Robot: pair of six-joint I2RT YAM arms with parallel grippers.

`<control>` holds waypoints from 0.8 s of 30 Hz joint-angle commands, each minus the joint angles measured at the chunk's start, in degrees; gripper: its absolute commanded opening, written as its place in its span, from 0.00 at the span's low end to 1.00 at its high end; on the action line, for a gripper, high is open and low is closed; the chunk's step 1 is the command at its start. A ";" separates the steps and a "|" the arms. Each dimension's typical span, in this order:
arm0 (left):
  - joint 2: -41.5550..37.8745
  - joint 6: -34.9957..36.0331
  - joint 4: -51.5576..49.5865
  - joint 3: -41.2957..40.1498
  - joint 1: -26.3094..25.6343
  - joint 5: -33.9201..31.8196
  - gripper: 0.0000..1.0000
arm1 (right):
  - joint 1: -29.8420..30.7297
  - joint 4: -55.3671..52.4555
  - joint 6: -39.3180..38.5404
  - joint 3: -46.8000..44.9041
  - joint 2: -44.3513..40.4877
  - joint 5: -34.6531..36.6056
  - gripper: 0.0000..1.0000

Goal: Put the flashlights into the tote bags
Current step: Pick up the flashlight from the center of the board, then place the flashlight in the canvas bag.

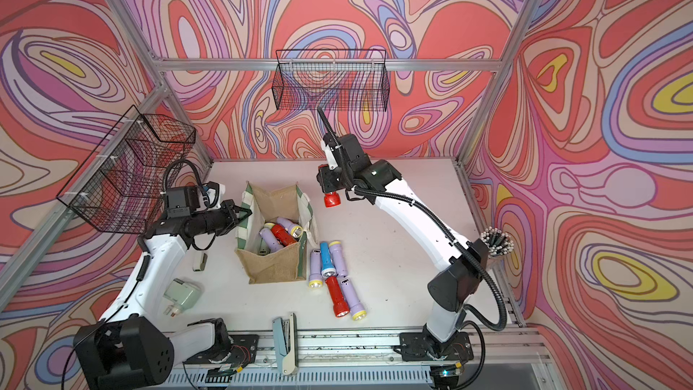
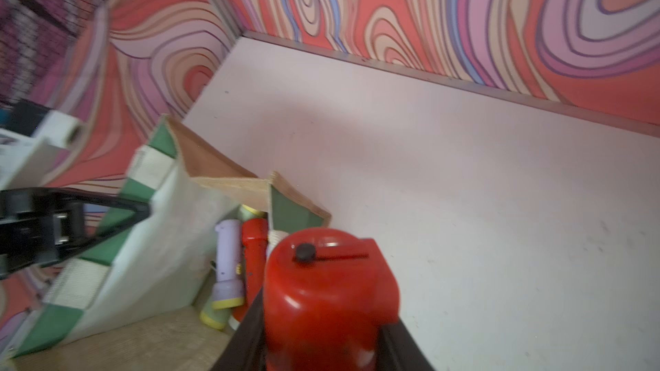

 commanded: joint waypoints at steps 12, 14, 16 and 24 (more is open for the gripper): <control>-0.07 -2.77 3.51 -1.13 0.23 3.13 0.00 | 8.88 23.13 10.10 1.83 12.59 -21.92 0.21; -0.02 -2.97 3.89 -1.49 0.18 3.43 0.00 | 9.96 22.60 10.37 3.18 14.85 -22.62 0.21; 0.00 -2.88 3.80 -1.63 0.21 3.57 0.00 | 10.52 22.30 10.72 3.50 16.39 -22.50 0.20; -0.22 -3.11 4.11 -1.88 0.22 3.44 0.00 | 11.06 21.07 14.90 1.14 21.28 -21.15 0.19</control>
